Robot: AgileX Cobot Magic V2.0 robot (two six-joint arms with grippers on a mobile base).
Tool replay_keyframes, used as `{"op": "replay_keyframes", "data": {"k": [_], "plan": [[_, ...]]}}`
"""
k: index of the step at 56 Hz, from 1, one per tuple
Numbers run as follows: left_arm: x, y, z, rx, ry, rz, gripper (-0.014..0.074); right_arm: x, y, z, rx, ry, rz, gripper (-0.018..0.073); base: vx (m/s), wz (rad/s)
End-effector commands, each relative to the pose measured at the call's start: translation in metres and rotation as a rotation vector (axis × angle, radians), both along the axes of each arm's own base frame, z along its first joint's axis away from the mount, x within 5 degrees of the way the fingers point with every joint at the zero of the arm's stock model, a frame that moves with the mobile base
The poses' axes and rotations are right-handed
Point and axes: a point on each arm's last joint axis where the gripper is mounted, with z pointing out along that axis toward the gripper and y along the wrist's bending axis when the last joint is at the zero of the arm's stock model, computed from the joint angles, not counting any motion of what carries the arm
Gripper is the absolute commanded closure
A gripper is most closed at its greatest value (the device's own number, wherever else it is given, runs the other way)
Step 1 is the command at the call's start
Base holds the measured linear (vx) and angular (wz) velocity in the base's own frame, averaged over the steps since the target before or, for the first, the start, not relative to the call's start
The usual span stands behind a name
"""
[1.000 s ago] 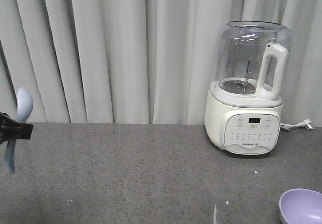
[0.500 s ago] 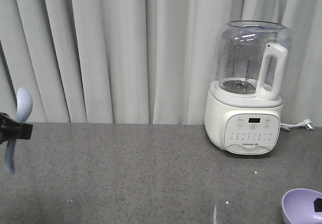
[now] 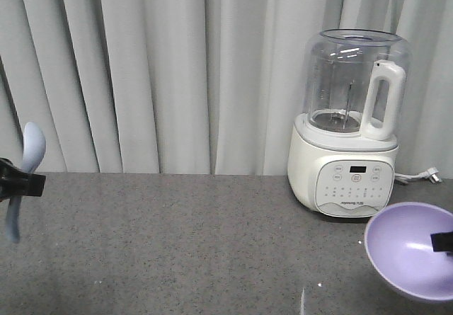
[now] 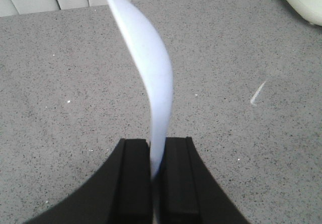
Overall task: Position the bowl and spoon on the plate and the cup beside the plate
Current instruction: 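Grasp the lavender bowl rim with the right gripper and lift it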
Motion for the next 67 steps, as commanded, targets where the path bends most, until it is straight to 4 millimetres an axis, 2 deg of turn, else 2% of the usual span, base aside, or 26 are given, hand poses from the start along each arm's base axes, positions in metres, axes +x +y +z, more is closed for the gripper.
{"op": "replay_keyframes", "data": {"k": [1, 7, 12, 22, 27, 37, 44, 53, 67], "plan": [[-0.005, -0.001, 0.023, -0.033, -0.130, 0.005, 0.0603, -0.021, 0.024, 0.054, -0.015, -0.285, 0.096, 0.0571, 0.00, 0.00], [-0.008, -0.001, 0.024, -0.042, -0.126, 0.001, 0.0603, -0.045, 0.047, 0.081, 0.037, -0.424, 0.179, 0.0569, 0.00, 0.00], [-0.016, -0.003, 0.028, -0.074, -0.147, -0.011, 0.0601, -0.063, 0.060, 0.096, 0.075, -0.490, 0.233, 0.0568, 0.00, 0.00], [-0.056, -0.003, 0.027, -0.105, -0.244, -0.085, 0.0600, -0.094, 0.074, 0.113, 0.059, -0.580, 0.317, 0.0568, 0.00, 0.00], [-0.081, 0.000, 0.018, -0.111, -0.302, -0.091, 0.0600, -0.105, 0.073, 0.110, 0.062, -0.604, 0.309, 0.0568, 0.00, 0.00], [-0.134, 0.010, 0.002, -0.115, -0.435, -0.067, 0.0600, -0.128, 0.067, 0.078, 0.031, -0.634, 0.253, 0.0568, 0.00, 0.00], [-0.160, 0.014, -0.007, -0.117, -0.501, -0.053, 0.0599, -0.142, 0.064, 0.071, 0.037, -0.671, 0.223, 0.0568, 0.00, 0.00], [-0.172, 0.017, -0.011, -0.125, -0.555, -0.040, 0.0596, -0.148, 0.065, 0.069, 0.028, -0.670, 0.235, 0.0568, 0.00, 0.00], [-0.174, 0.017, -0.013, -0.124, -0.542, -0.046, 0.0596, -0.149, 0.065, 0.069, 0.031, -0.672, 0.236, 0.0568, 0.00, 0.00]]}}
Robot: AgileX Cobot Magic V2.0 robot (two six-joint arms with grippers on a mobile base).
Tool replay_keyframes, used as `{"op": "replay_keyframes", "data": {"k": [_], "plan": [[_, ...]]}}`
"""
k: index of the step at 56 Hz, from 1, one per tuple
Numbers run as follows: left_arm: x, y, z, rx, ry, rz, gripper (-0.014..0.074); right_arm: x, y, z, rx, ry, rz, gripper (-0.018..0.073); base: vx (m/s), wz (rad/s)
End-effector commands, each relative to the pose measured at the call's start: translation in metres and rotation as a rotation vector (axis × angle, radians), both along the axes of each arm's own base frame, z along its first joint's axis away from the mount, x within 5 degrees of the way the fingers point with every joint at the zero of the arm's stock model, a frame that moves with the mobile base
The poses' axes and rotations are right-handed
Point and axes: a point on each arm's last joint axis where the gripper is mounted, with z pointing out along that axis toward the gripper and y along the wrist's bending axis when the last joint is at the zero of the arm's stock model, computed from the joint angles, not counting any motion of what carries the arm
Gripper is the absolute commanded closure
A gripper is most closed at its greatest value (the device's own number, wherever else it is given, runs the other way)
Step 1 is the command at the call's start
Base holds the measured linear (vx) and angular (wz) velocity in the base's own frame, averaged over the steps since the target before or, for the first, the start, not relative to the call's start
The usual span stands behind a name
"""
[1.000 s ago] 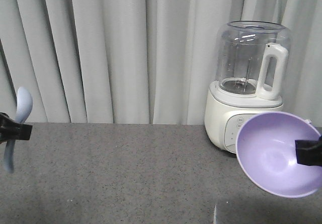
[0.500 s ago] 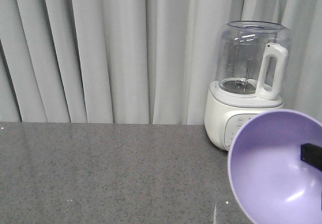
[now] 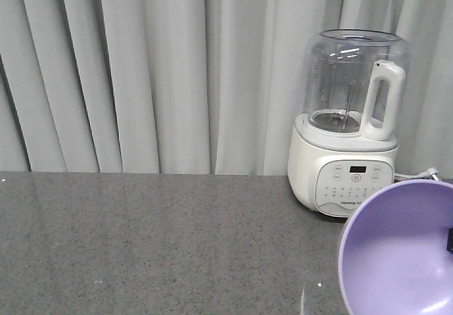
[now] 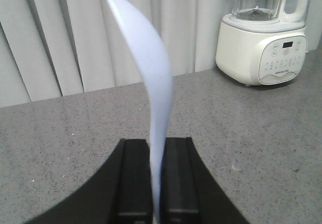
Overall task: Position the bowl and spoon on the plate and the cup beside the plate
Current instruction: 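Grasp the lavender bowl rim with the right gripper and lift it, then drive holding spoon and bowl to the counter with the blue plate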
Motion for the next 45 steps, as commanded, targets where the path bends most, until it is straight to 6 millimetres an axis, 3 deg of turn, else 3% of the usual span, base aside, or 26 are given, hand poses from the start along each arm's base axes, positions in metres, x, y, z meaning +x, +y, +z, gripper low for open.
{"op": "replay_keyframes", "data": {"k": [1, 29, 45], "plan": [[0.0006, 0.0009, 0.0139, -0.050, -0.080, 0.017, 0.0596, -0.0007, -0.0028, 0.0161, 0.031, -0.095, -0.037, 0.0568, 0.00, 0.00], [0.0006, 0.0009, 0.0139, -0.050, -0.080, 0.017, 0.0596, -0.0004, -0.0027, 0.0158, 0.030, -0.093, -0.036, 0.0568, 0.00, -0.01], [0.0006, 0.0009, 0.0139, -0.050, -0.080, 0.017, 0.0596, -0.0001, -0.0026, 0.0156, 0.030, -0.091, -0.036, 0.0568, -0.07, -0.29]]}}
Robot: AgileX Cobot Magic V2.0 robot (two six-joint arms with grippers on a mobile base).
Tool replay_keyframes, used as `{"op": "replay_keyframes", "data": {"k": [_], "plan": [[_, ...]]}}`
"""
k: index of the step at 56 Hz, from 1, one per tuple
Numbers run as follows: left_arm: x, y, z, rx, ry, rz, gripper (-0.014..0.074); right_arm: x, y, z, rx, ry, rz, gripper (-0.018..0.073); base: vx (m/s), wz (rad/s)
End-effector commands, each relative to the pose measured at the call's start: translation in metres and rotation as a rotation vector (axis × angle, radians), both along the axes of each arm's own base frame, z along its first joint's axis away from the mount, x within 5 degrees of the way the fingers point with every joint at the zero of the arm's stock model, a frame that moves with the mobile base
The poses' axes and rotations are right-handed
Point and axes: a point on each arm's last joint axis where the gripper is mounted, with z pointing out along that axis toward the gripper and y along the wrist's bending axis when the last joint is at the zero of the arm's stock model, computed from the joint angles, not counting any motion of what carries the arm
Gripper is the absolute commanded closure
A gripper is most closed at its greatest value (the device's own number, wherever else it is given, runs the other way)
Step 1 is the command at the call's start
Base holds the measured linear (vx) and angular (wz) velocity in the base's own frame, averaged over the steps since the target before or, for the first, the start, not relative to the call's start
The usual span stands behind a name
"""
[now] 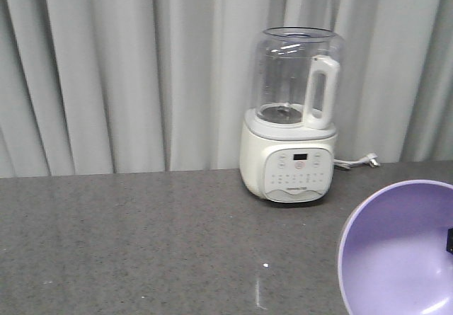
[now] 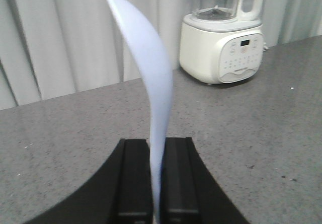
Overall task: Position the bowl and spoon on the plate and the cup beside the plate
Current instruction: 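Drive holding spoon and bowl to the counter with the blue plate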
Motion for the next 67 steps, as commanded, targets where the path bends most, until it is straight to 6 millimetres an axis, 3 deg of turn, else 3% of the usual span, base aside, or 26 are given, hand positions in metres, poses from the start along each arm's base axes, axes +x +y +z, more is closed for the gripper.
{"op": "replay_keyframes", "data": {"k": [1, 67], "plan": [[0.0006, 0.0009, 0.0141, -0.050, -0.082, 0.018, 0.0596, -0.0001, -0.0026, 0.0157, 0.031, -0.091, -0.036, 0.0568, -0.11, -0.50], [0.0006, 0.0009, 0.0141, -0.050, -0.082, 0.018, 0.0596, -0.0001, -0.0026, 0.0157, 0.031, -0.091, -0.036, 0.0568, -0.15, -0.64]]}}
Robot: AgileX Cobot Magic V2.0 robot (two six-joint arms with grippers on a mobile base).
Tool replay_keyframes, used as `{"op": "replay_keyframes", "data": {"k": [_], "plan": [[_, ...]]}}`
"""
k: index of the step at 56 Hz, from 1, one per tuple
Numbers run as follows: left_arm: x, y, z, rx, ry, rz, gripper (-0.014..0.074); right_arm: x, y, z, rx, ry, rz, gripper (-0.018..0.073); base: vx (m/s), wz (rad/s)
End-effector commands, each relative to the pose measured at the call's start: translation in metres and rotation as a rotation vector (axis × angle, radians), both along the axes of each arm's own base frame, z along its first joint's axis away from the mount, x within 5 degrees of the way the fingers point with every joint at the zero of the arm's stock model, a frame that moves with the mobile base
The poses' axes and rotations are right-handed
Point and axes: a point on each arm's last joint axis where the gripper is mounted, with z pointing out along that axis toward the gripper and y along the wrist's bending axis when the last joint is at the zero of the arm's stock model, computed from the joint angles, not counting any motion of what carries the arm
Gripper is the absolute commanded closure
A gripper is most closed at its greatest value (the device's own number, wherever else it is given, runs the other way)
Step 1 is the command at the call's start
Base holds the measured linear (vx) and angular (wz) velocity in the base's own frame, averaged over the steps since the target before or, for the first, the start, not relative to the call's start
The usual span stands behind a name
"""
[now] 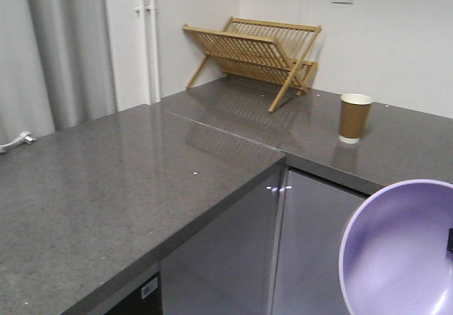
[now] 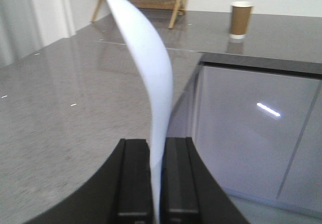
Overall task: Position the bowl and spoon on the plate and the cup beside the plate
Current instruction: 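Drive holding spoon and bowl to the counter with the blue plate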
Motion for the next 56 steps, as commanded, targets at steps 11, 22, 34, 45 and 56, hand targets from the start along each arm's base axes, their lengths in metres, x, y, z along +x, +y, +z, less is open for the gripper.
{"op": "replay_keyframes", "data": {"k": [11, 22, 34, 45, 56], "plan": [[0.0007, 0.0010, 0.0142, -0.051, -0.083, 0.018, 0.0596, -0.0001, -0.0026, 0.0157, 0.032, -0.091, -0.036, 0.0568, -0.02, -0.49], [0.0007, 0.0010, 0.0142, -0.051, -0.083, 0.018, 0.0596, -0.0001, -0.0026, 0.0157, 0.032, -0.091, -0.036, 0.0568, 0.07, -0.37], [0.0007, 0.0010, 0.0142, -0.051, -0.083, 0.018, 0.0596, -0.0001, -0.0026, 0.0157, 0.032, -0.091, -0.036, 0.0568, 0.15, -0.45], [0.0007, 0.0010, 0.0142, -0.051, -0.083, 0.018, 0.0596, -0.0001, -0.0024, 0.0153, 0.031, -0.088, -0.033, 0.0568, 0.22, -0.49], [0.0007, 0.0010, 0.0142, -0.051, -0.083, 0.018, 0.0596, -0.0002, -0.0023, 0.0152, 0.031, -0.086, -0.032, 0.0568, 0.27, -0.36]]}}
